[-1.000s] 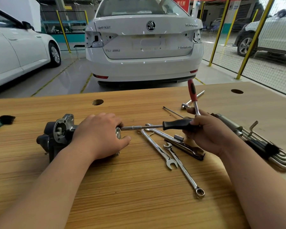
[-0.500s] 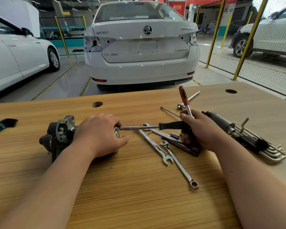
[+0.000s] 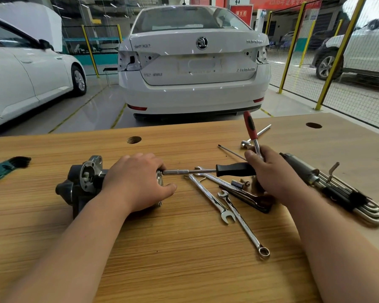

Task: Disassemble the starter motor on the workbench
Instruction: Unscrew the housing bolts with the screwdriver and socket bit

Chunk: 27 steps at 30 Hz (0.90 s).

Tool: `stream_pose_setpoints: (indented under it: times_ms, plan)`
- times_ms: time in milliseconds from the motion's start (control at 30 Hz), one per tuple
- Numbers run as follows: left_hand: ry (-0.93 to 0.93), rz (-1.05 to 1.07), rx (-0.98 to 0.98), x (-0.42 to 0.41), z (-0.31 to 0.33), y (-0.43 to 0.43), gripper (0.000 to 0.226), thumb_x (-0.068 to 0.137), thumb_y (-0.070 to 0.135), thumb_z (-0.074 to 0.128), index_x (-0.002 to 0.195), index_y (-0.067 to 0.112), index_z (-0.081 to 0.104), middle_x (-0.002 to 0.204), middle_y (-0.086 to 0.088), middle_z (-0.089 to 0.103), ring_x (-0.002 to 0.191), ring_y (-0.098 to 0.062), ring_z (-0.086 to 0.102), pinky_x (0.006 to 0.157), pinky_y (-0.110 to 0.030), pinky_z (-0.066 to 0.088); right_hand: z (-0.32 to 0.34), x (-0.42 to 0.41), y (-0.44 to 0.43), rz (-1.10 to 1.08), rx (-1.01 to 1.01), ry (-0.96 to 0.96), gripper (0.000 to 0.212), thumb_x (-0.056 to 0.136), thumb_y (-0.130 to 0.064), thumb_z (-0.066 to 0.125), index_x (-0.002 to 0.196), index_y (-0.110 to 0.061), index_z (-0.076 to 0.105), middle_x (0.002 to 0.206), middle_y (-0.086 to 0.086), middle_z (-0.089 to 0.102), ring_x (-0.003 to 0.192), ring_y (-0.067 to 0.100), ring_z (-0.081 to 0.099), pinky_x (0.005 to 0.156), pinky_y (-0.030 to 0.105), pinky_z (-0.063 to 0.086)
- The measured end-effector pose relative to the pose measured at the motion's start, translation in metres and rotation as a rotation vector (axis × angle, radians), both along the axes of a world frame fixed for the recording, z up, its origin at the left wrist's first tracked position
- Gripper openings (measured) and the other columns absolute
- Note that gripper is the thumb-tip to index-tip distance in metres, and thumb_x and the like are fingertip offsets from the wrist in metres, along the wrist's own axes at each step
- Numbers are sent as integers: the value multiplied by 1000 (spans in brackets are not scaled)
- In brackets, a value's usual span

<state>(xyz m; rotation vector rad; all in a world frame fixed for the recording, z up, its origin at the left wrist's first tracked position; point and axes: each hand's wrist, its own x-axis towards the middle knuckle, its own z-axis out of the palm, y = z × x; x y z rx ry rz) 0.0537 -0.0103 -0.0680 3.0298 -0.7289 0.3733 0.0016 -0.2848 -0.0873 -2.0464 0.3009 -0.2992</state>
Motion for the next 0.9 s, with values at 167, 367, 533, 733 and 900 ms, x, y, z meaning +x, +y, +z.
stream_pose_setpoints:
  times_ms: [167,367,533,733,900]
  plan:
    - [4,6,-5,1,-1,0,59,70,78,38,112,40,55,108,19,54,102,-7,48,84,-29,36,2,0,-5,28,-9,-16,16,100,-40,47,105,-26,53,61,4,51,31,3,43,34,20,36]
    - [-13,14,-9,0,-2,0,56,70,78,37,107,40,55,99,21,50,94,-5,44,81,-28,32,1,2,-11,109,301,-43,35,92,-23,65,125,-21,53,81,12,62,59,17,60,55,28,49]
    - [-19,18,19,-3,0,-1,57,72,78,33,109,39,54,97,20,46,94,-5,42,84,-29,34,-2,6,-13,211,609,-96,42,87,2,62,120,-24,56,102,13,54,89,25,59,72,33,47]
    - [41,8,192,-1,9,-1,76,68,85,27,125,39,47,124,14,51,115,-12,44,100,-35,32,-4,3,-7,181,536,-164,23,96,-15,56,112,-31,60,115,10,62,87,19,70,64,23,54]
    - [235,71,214,10,21,7,87,61,92,34,135,46,35,129,15,46,115,-13,48,97,-39,43,-4,3,-1,113,257,-142,8,101,-31,49,106,-34,54,97,9,71,45,14,56,44,25,46]
